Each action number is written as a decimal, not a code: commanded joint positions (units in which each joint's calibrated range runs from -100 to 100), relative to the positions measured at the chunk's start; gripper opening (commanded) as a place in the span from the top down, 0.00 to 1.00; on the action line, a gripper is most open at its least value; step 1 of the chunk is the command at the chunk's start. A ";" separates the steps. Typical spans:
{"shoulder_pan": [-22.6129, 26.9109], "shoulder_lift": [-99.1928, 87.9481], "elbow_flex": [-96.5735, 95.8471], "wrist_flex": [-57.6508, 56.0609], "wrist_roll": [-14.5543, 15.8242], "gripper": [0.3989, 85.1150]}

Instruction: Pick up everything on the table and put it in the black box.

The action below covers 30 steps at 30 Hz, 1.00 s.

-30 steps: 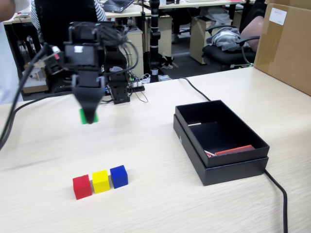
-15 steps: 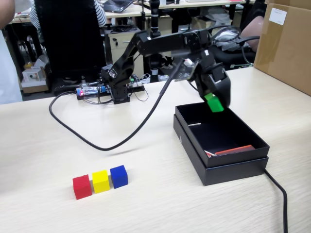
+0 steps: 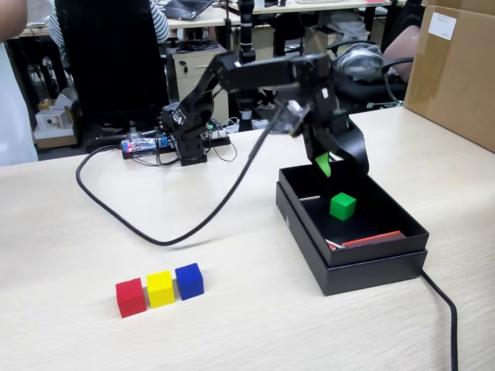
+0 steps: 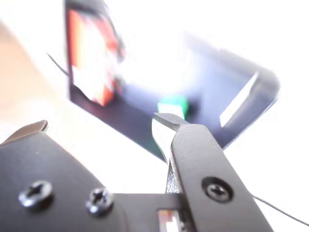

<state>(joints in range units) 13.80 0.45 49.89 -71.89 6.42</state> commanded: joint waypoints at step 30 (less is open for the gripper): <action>-27.35 47.34 28.63 3.08 -20.22 0.46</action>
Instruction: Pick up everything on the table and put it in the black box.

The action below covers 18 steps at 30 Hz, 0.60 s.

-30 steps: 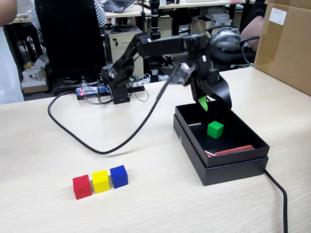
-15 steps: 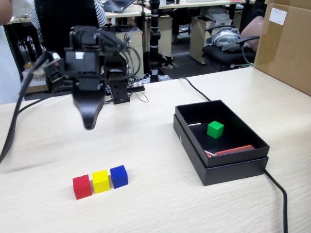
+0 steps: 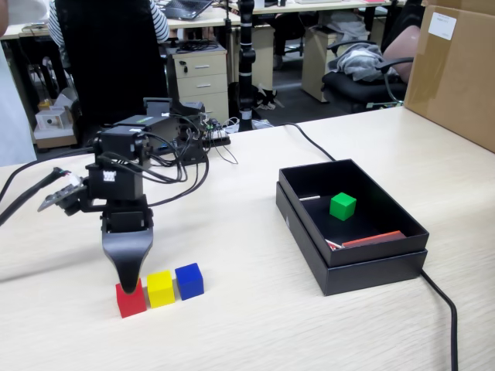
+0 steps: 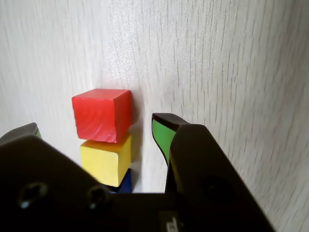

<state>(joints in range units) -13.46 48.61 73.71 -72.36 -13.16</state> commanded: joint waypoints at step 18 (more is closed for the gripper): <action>-0.68 6.18 7.79 7.43 -1.47 0.81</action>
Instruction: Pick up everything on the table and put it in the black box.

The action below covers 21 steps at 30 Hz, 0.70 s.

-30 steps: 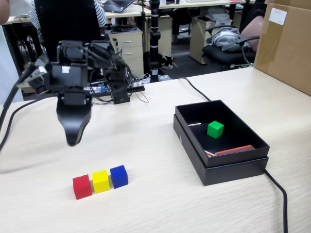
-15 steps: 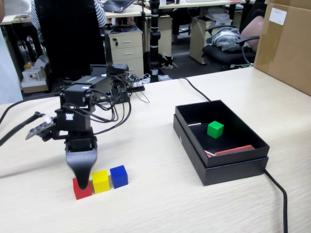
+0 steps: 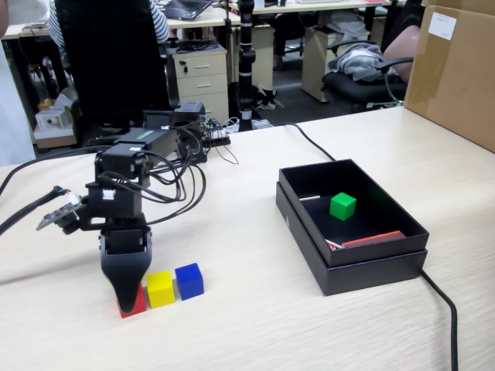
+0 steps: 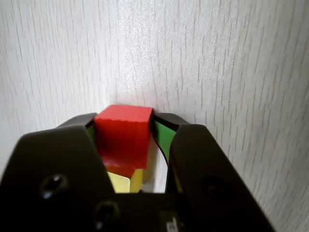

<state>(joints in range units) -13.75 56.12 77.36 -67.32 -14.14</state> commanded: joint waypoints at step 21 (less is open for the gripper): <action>17.97 -74.65 -34.57 -3.99 13.53 0.88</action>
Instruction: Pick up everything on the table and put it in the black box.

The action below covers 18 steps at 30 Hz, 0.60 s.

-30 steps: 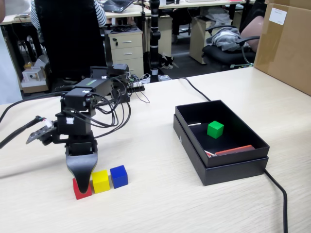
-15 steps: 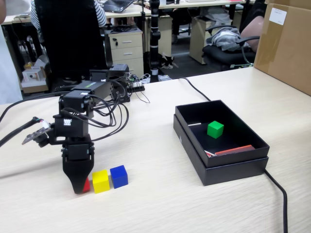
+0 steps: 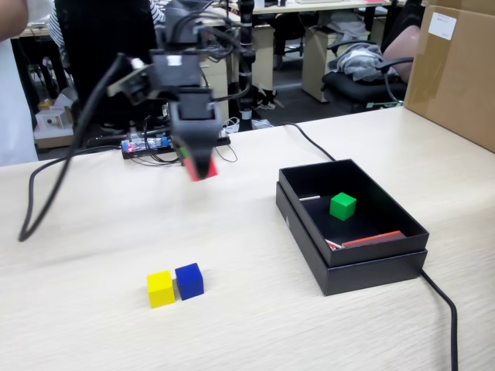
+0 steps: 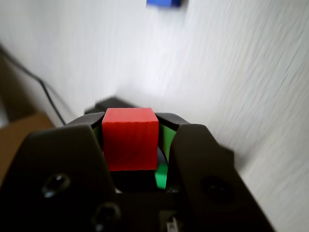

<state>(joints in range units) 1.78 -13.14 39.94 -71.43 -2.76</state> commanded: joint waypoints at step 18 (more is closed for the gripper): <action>13.28 42.46 21.90 0.11 7.08 0.87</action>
<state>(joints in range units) 14.58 30.23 56.46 -71.43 4.32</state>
